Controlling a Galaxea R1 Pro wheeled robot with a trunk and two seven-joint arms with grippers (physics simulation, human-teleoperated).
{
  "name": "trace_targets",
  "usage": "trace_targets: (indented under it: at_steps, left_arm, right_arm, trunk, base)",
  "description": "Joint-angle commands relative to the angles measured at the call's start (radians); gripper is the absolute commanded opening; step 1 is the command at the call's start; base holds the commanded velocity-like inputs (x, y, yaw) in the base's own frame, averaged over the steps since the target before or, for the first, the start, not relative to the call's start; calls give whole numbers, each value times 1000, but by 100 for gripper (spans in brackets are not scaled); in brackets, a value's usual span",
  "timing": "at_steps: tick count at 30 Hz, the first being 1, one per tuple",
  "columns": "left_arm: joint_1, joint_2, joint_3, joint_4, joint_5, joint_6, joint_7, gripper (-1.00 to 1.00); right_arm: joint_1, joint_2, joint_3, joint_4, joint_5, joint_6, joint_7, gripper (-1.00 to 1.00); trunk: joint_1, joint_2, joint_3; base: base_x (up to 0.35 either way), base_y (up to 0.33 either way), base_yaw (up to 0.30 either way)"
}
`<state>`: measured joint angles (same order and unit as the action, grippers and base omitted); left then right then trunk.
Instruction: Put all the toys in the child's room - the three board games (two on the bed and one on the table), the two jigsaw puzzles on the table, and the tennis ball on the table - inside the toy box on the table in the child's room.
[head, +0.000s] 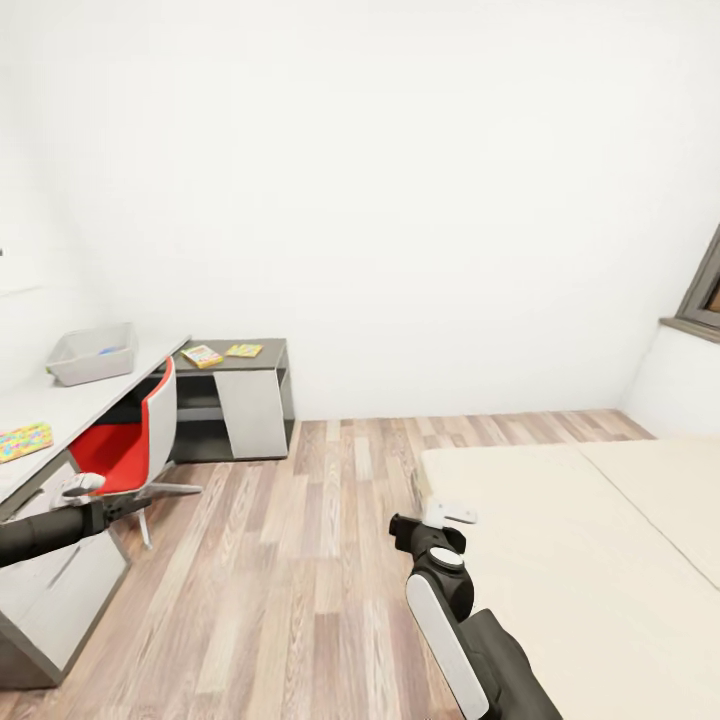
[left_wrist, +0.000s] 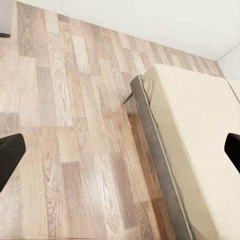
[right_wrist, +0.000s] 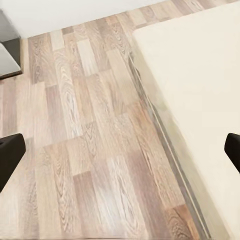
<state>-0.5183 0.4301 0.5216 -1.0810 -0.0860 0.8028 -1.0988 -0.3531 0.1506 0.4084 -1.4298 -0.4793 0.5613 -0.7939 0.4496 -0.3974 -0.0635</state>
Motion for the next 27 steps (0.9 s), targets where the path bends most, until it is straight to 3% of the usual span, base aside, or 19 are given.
trace_targets:
  at_steps: [1,10,27]
  left_arm:
    - [-2,-1,2,0,-9,7,-9,100]
    - [-2,-1,3,0,-9,7,-10,100]
    - [-2,-1,5,0,-9,7,-12,100]
  right_arm:
    - [-1,-1,1,-1,-7,4,-8,100]
    - [-1,0,1,-1,-6,3,-8,100]
    - [-1,-4,1,-1,-4,-5,-8,100]
  trunk:
    - [0,-3,-2]
    - [0,-3,-2]
    - [0,-3,-2]
  base:
    - [-189,0,292]
    - [-91,0,255]
    - [-39,0,22]
